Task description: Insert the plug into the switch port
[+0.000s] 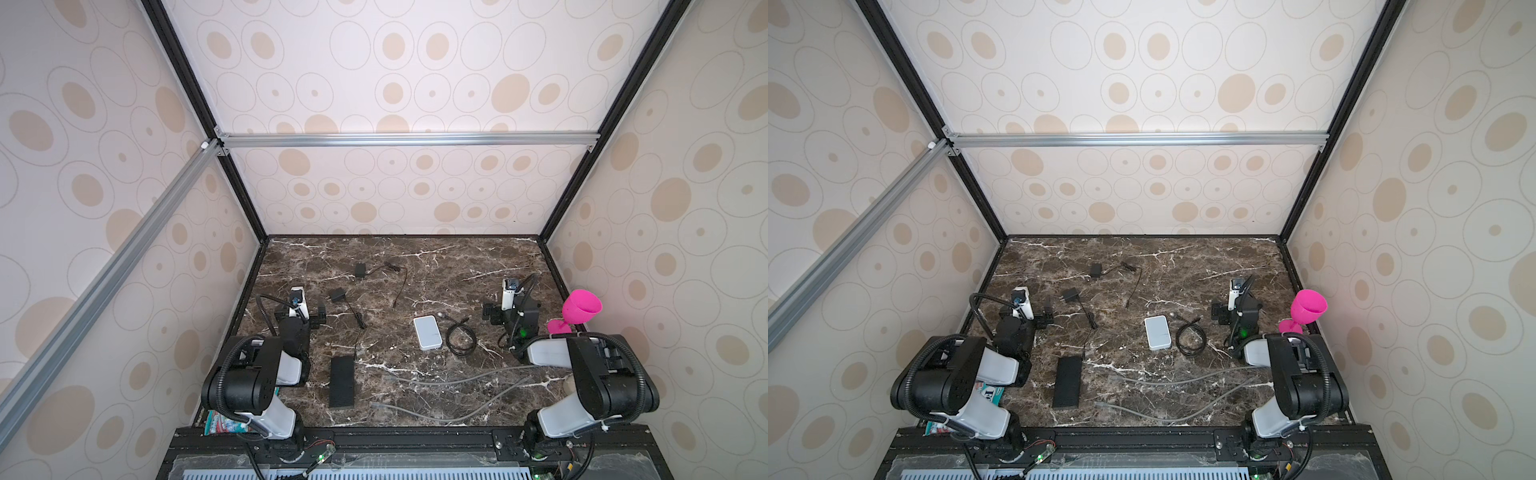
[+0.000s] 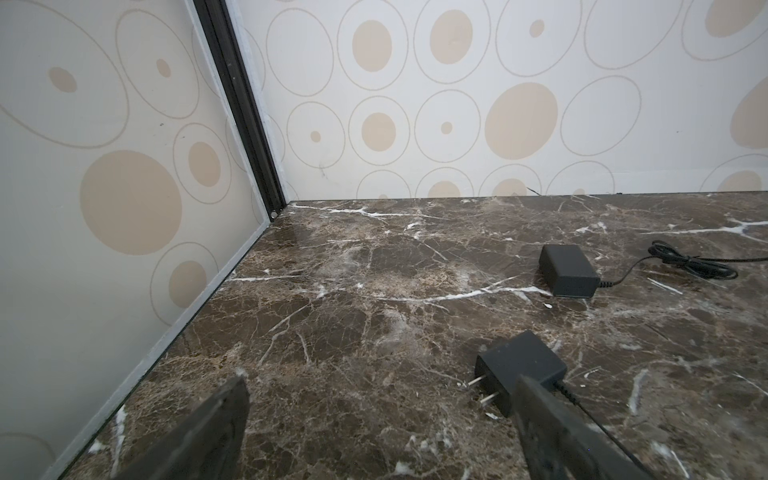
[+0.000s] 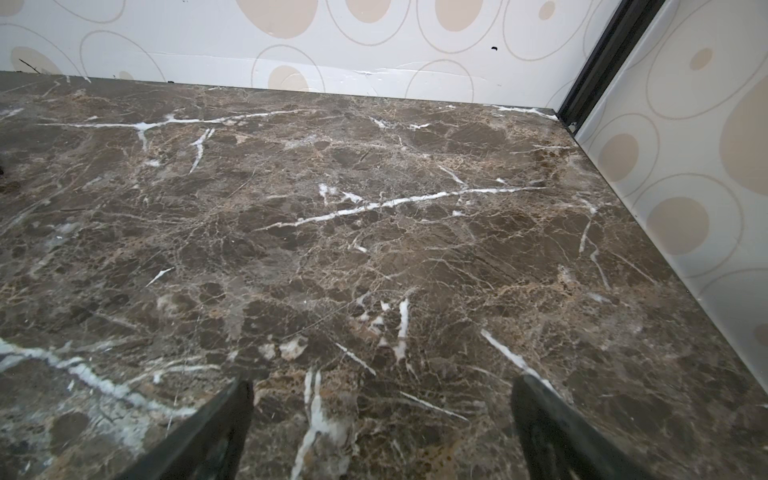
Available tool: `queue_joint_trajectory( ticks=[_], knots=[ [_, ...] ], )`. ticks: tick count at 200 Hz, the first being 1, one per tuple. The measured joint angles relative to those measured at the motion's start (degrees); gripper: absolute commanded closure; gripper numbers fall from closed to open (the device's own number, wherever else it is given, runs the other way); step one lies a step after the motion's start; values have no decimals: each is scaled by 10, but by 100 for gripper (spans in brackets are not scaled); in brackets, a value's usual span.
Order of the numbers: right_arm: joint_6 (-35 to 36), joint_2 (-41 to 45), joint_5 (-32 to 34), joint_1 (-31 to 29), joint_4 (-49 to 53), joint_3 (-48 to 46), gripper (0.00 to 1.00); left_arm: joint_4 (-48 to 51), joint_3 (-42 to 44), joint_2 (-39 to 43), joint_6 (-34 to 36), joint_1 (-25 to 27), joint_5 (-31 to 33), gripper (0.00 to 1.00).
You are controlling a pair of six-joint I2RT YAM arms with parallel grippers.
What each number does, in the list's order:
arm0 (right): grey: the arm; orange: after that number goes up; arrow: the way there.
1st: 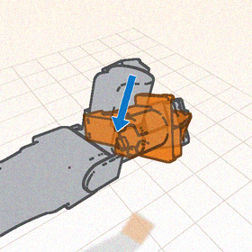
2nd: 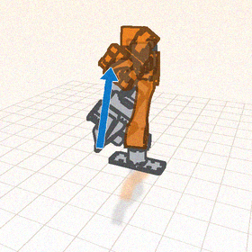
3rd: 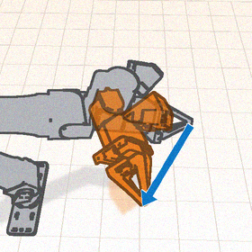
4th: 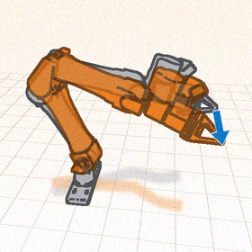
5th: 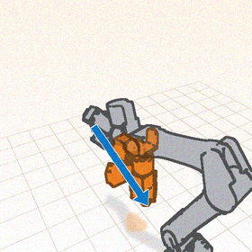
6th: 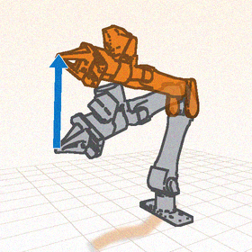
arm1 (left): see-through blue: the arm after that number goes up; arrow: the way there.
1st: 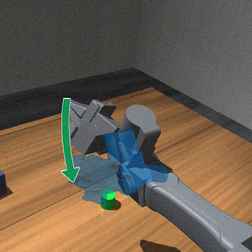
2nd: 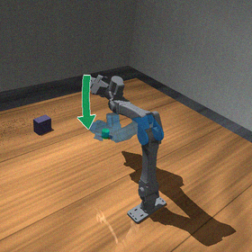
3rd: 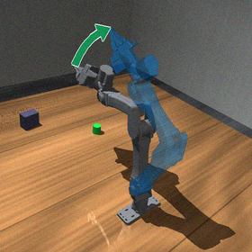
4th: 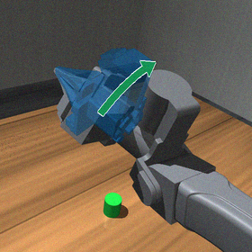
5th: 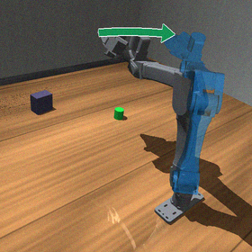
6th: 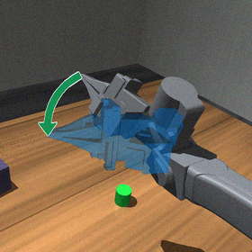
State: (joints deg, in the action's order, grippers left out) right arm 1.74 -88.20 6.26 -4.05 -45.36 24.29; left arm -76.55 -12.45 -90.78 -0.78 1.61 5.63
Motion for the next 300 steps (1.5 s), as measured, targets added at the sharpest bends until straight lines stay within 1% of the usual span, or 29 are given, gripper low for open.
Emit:
queue_joint_trajectory(
  ticks=[199, 214, 226, 243, 260, 273, 280, 293, 300],
  knots=[
    [-1, 0, -1, 2, 0, 0, 0, 0, 0, 0, 0, 0, 1, 2],
    [-2, 0, 1, 3, 0, 0, 0, 15, 3, 21, 2, 6, 14, 2],
    [-4, 7, 28, -3, 16, 3, 0, 46, 10, 75, 6, 24, 40, 2],
    [-24, 56, 76, -21, 141, 41, 0, 116, 9, 205, -6, 64, 78, 2],
    [-65, 122, 82, -30, 254, 111, 0, 192, -19, 329, -52, 91, 92, 2],
    [-108, 172, 70, -31, 305, 154, 0, 236, -46, 389, -83, 118, 104, 2],
    [-134, 202, 52, -30, 323, 167, 0, 259, -61, 410, -94, 146, 113, 2],
    [-172, 254, 8, -30, 339, 170, 0, 310, -89, 433, -102, 226, 129, 2],
    [-193, 280, -29, -30, 340, 160, 0, 341, -105, 435, -103, 274, 137, 2]
  ],
)
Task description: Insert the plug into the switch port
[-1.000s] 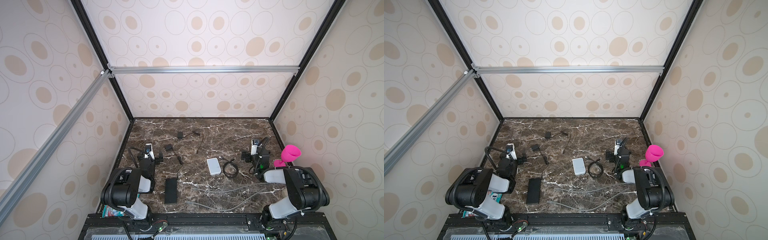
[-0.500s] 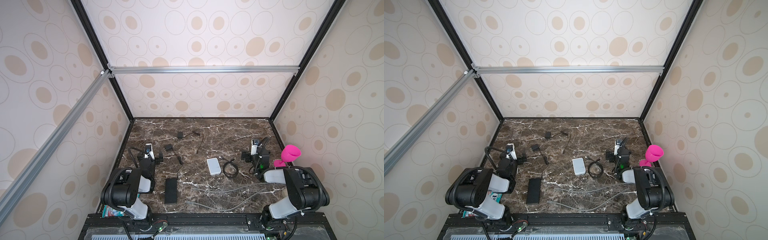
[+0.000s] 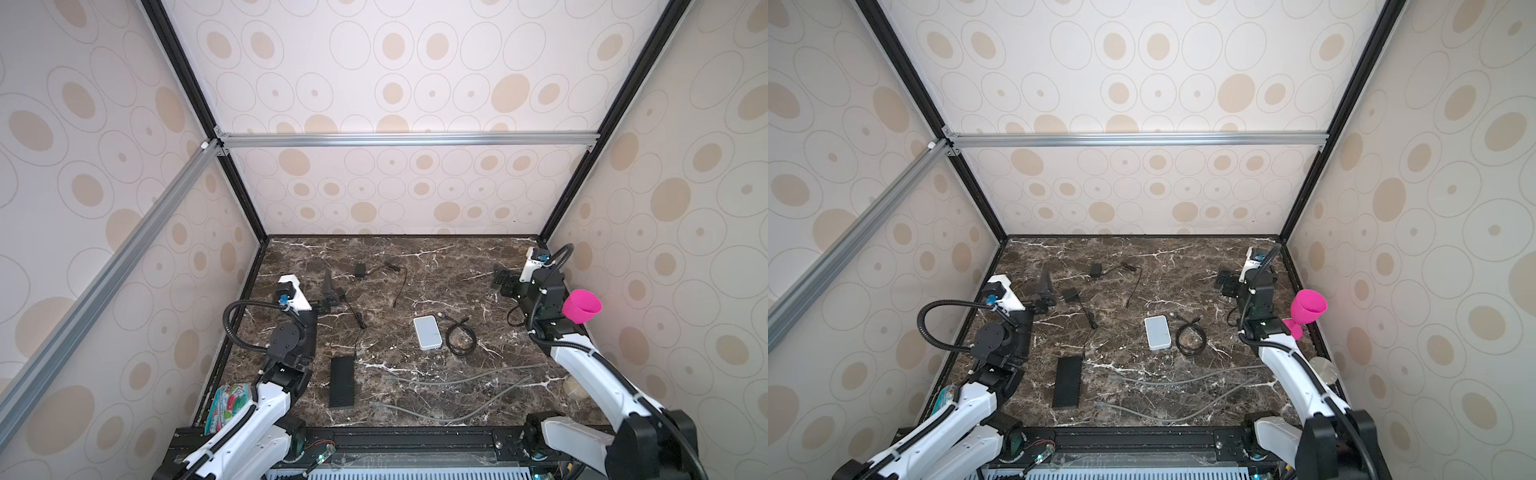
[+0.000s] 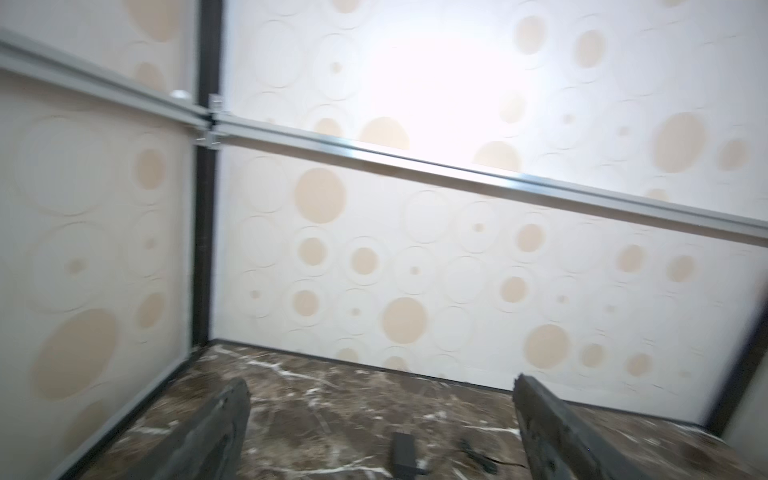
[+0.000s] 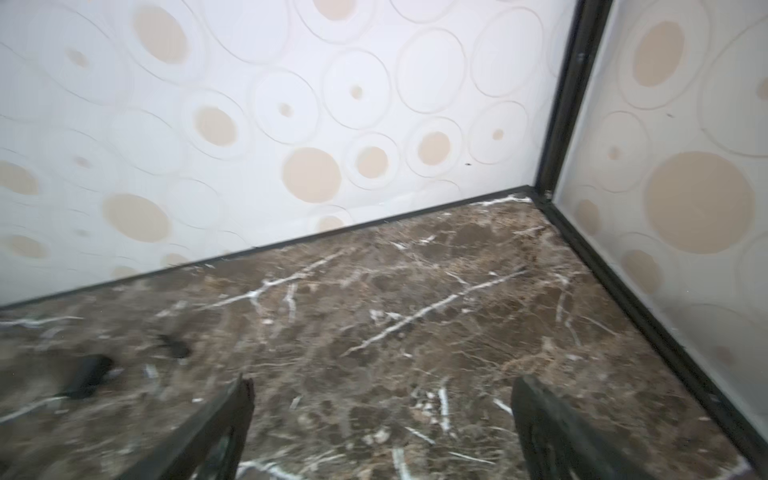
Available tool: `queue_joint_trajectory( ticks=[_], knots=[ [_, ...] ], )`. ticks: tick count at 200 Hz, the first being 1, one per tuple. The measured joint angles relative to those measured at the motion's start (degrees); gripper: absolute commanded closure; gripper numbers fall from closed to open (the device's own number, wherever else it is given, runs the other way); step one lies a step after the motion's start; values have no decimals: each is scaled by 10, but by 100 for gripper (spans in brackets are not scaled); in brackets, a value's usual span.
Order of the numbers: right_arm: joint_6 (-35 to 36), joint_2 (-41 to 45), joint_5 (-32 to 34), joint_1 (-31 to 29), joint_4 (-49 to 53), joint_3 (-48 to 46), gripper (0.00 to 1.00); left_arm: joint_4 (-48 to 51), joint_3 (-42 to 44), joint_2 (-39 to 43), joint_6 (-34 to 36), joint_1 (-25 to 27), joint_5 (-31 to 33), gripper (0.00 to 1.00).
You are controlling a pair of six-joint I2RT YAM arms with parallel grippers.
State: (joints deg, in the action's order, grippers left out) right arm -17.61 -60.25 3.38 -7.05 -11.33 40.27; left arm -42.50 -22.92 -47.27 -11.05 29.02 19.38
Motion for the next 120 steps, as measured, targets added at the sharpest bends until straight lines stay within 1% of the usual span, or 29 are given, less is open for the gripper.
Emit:
queue_joint_trajectory(
  ticks=[13, 22, 30, 38, 46, 54, 60, 65, 76, 91, 98, 112, 120],
  knots=[
    [-35, 32, -59, 0, -4, -31, 0, 60, -27, -2, -1, 84, 17, 2],
    [-64, 43, -98, 0, -1, -55, 0, 107, -38, -7, -10, 131, 32, 2],
    [-88, 42, -129, -1, 10, -70, 0, 147, -40, -5, -23, 161, 37, 2],
    [-108, 33, -162, -3, 29, -78, 0, 188, -40, 0, -39, 178, 37, 2],
    [-126, 22, -190, -11, 51, -80, 0, 226, -37, 8, -61, 185, 35, 2],
    [-137, 12, -213, -31, 74, -79, 0, 260, -32, 21, -82, 186, 31, 2],
    [-141, 10, -217, -52, 90, -78, 0, 283, -28, 35, -98, 186, 27, 2],
    [-143, 10, -221, -81, 108, -77, 0, 303, -24, 50, -111, 186, 24, 2],
    [-138, 14, -207, -162, 142, -72, 0, 344, -21, 76, -136, 187, 16, 2],
    [-127, 18, -174, -290, 178, -57, 0, 391, -23, 94, -163, 187, 8, 2],
    [-123, 16, -156, -340, 193, -48, 0, 415, -28, 96, -171, 187, 2, 2],
    [-113, 3, -118, -425, 222, -23, 0, 462, -48, 87, -183, 187, -10, 2],
    [-107, -12, -96, -461, 237, -6, 0, 486, -65, 76, -188, 187, -17, 2]
  ],
)
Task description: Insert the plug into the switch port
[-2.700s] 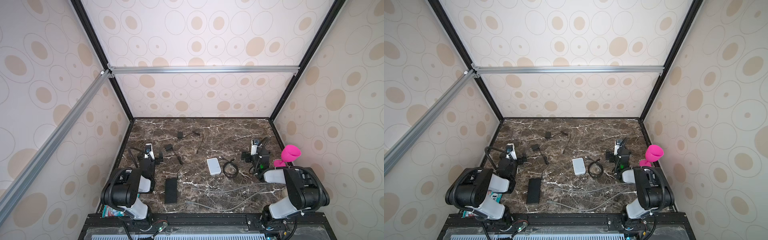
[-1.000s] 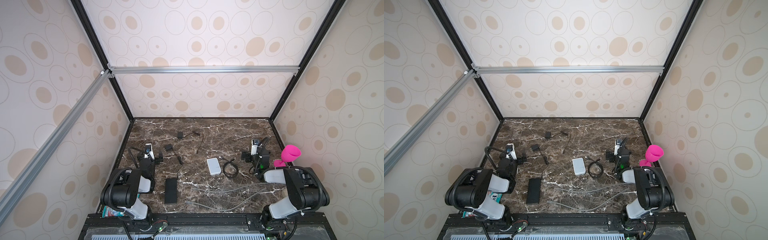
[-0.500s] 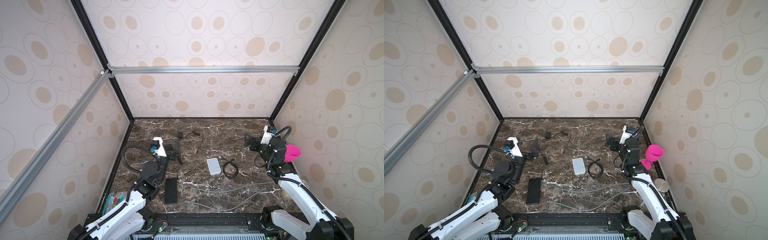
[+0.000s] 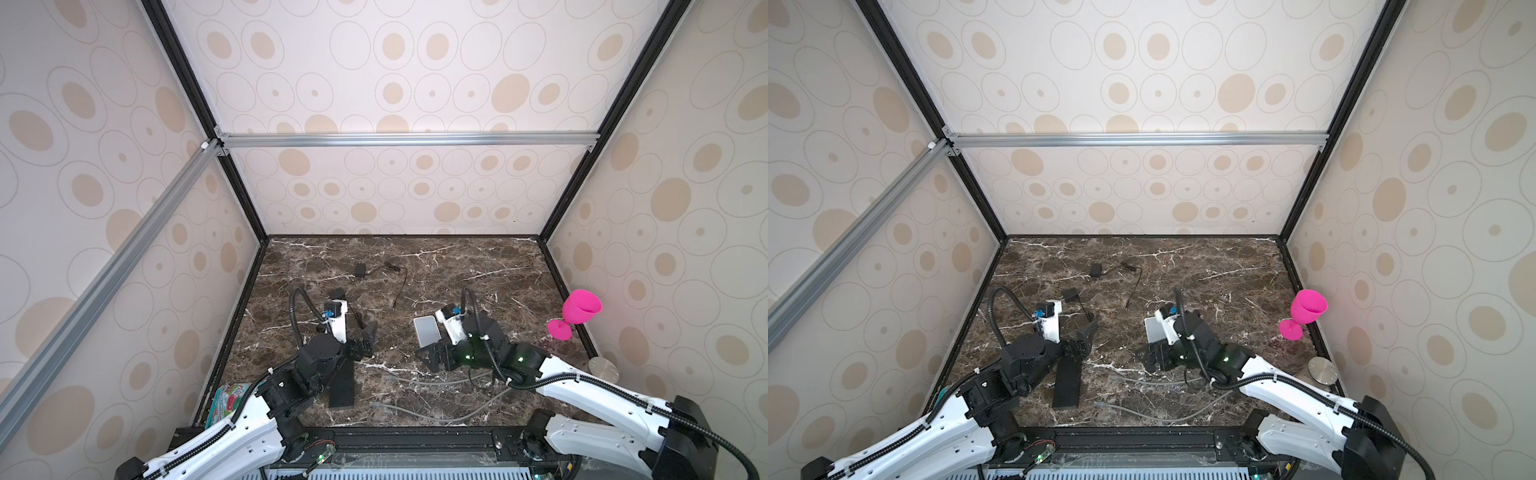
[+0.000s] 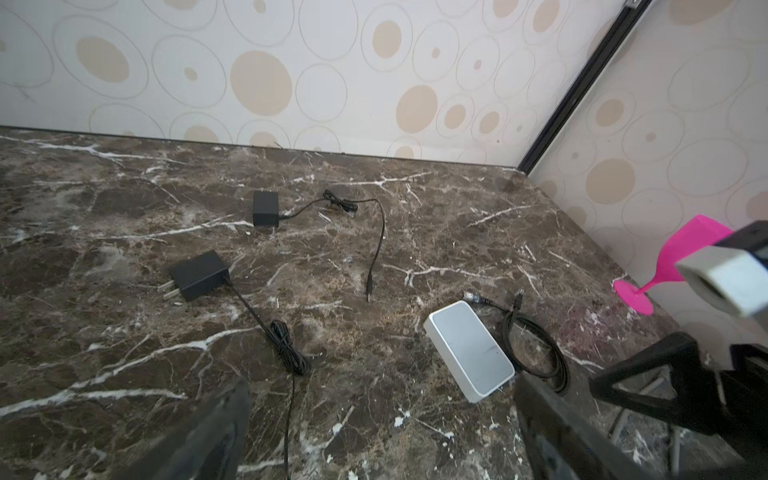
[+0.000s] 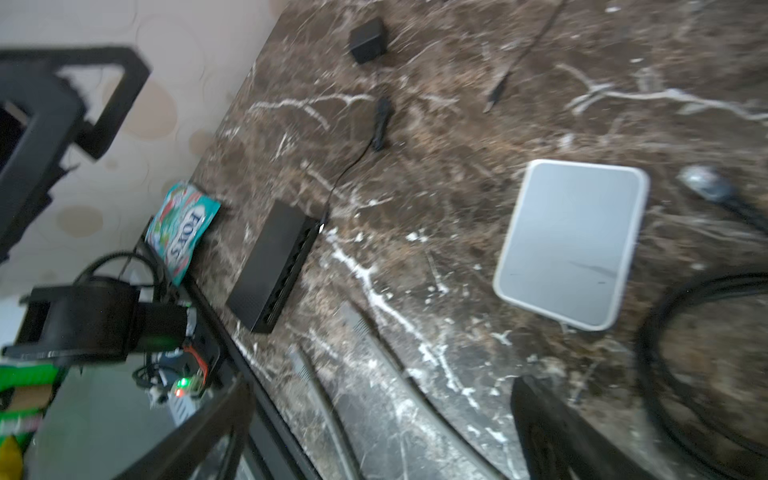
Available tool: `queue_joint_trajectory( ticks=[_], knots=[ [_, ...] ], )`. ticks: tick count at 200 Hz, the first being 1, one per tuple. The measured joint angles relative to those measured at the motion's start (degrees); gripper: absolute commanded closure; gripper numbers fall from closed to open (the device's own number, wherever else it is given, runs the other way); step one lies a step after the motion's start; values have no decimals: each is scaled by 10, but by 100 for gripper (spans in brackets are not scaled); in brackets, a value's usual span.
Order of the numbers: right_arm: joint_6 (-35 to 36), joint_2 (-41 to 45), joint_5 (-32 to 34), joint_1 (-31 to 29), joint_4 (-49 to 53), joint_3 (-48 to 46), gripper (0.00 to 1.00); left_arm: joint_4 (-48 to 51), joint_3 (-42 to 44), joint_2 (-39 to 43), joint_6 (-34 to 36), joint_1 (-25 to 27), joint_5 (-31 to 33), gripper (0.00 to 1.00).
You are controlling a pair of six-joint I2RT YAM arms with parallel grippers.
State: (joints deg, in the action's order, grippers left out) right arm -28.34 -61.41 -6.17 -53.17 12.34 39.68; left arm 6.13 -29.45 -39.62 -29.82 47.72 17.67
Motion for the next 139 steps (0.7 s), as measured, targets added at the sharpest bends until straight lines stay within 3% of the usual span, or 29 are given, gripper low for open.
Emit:
queue_joint_trajectory(
  ticks=[24, 62, 112, 126, 139],
  knots=[
    [4, -71, 38, -63, 32, 55, 0, 49, -34, -14, -5, 0, -17, 2],
    [-28, -125, 49, -71, 34, 66, 0, 90, -41, -13, -2, -16, -35, 4],
    [-76, -99, 61, -71, -12, 11, 0, 120, -91, -162, 16, -162, -138, 17],
    [-88, -91, 69, -72, -17, -5, 0, 120, -93, -202, 16, -183, -163, 26],
    [-105, -76, 83, -73, -24, -26, 0, 119, -93, -239, 19, -192, -179, 28]
  ],
)
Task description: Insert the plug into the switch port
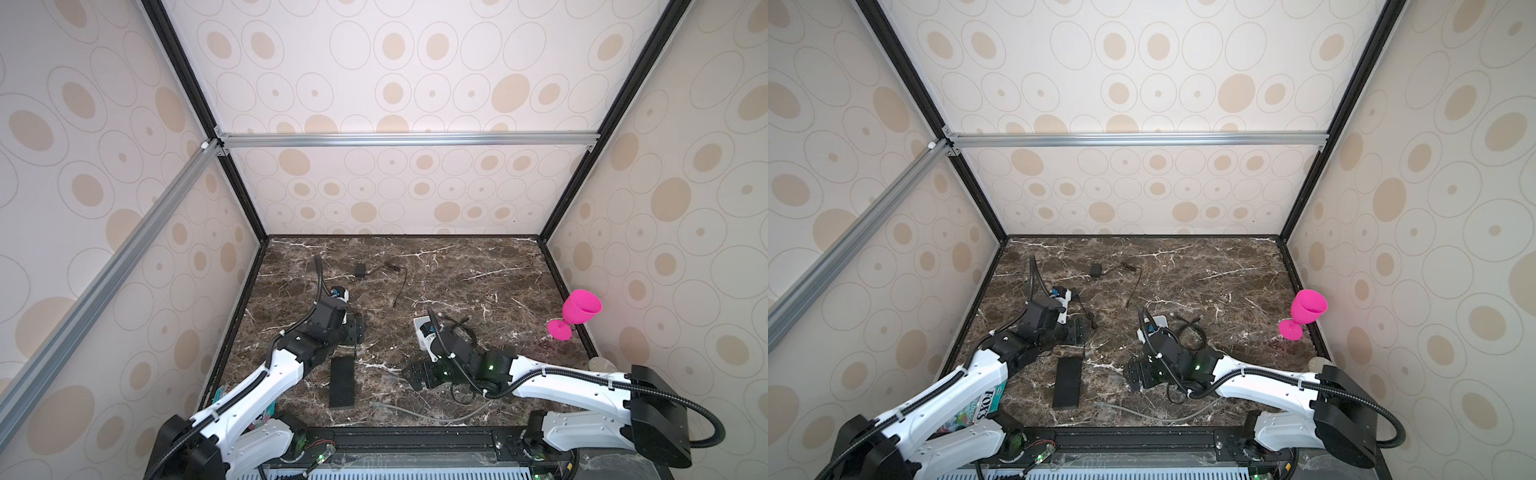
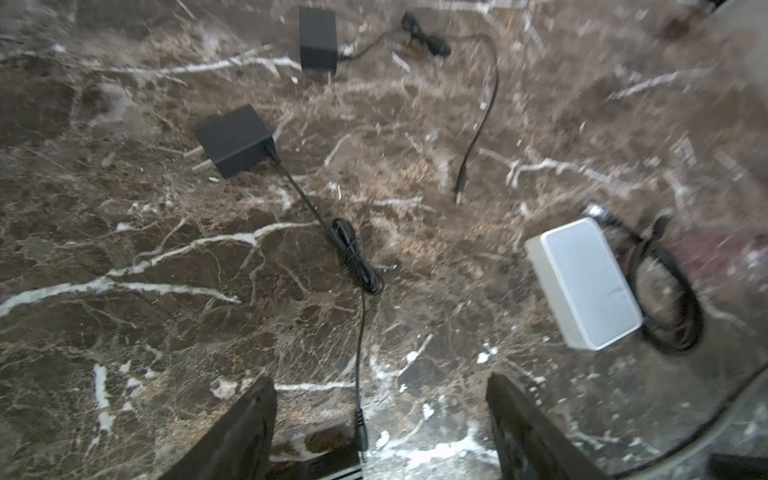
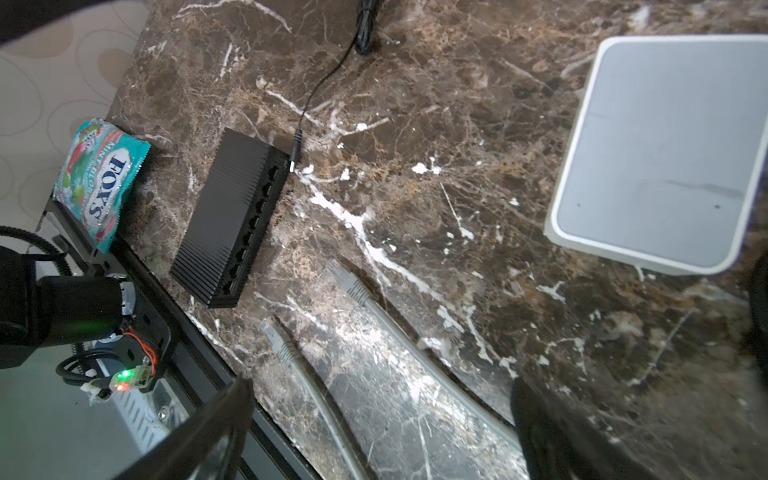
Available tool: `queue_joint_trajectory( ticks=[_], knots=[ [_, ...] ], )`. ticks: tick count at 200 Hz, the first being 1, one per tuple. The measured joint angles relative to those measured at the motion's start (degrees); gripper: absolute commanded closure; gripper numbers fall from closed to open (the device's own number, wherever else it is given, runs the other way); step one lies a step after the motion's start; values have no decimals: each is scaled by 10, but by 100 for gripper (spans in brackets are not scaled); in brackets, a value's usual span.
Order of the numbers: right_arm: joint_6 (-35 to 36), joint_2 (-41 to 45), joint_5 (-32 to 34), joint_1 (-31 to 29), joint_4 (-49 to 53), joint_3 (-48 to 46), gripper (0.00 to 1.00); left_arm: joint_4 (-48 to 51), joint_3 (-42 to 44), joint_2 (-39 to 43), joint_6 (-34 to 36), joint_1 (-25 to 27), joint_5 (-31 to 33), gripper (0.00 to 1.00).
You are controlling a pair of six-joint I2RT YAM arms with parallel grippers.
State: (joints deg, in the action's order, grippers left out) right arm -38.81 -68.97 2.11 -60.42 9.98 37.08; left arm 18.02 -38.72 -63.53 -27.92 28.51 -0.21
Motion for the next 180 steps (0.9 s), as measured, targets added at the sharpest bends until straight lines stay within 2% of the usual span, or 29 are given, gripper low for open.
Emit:
queue_joint_trajectory(
  ticks=[15, 56, 66, 118, 154, 180],
  knots=[
    [-18, 26, 14, 0, -9, -29, 0, 0, 0, -31, 3, -3, -1, 28],
    [-53, 80, 44, 0, -24, -77, 0, -30, 0, -70, 5, -4, -14, 44],
    [-57, 82, 51, 0, -24, -78, 0, -38, 0, -83, 5, -4, -17, 46],
    [-73, 89, 80, 0, -30, -90, 0, -76, 21, -121, 1, 6, -8, 47],
    [-82, 86, 87, 0, -37, -105, 0, -101, 27, -154, 1, 9, -3, 58],
    [-90, 83, 87, 0, -42, -110, 0, -116, 36, -174, 0, 9, -2, 62]
  ],
)
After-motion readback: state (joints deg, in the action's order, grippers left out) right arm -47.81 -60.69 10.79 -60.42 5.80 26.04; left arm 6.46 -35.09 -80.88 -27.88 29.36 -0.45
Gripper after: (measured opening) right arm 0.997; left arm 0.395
